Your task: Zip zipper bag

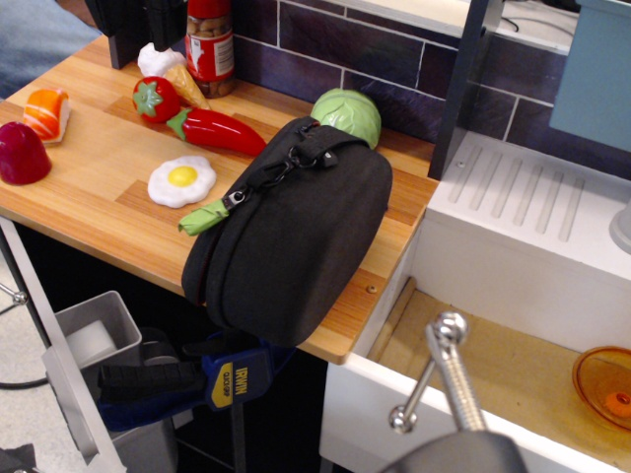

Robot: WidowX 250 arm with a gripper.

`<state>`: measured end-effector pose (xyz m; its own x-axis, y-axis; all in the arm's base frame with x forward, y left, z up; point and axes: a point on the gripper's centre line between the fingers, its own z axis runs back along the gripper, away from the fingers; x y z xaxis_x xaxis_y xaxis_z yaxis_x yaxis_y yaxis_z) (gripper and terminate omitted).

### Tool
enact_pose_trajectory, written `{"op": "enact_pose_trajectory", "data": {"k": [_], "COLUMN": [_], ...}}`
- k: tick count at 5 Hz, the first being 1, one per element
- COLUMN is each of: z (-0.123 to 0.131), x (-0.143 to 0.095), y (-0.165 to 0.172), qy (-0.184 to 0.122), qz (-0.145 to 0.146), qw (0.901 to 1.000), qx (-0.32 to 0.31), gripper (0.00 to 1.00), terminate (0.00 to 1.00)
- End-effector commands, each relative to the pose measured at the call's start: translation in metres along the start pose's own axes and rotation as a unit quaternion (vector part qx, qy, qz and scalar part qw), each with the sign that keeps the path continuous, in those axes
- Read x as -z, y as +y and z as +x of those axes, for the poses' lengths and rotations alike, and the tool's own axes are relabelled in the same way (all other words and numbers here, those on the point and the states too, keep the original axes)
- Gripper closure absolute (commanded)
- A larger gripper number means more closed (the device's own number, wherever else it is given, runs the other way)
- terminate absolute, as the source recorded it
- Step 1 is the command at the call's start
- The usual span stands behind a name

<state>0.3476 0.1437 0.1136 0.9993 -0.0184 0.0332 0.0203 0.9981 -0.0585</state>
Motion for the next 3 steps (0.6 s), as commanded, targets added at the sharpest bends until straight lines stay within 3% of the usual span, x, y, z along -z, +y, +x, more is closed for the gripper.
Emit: {"op": "enact_pose_trajectory", "data": {"k": [1, 2, 3], "z": [0.000, -0.012, -0.041], "x": [0.000, -0.009, -0.022], "y": [0.000, -0.022, -0.053], "qy": [0.000, 0.000, -0.001], "qz": [0.000, -0.009, -0.028], "qw": [1.0000, 0.9997, 0.9976], "qx": [0.000, 0.022, 0.063], "gripper": [0.00, 0.00, 0.00], "terminate": [0.00, 0.00, 0.00]}}
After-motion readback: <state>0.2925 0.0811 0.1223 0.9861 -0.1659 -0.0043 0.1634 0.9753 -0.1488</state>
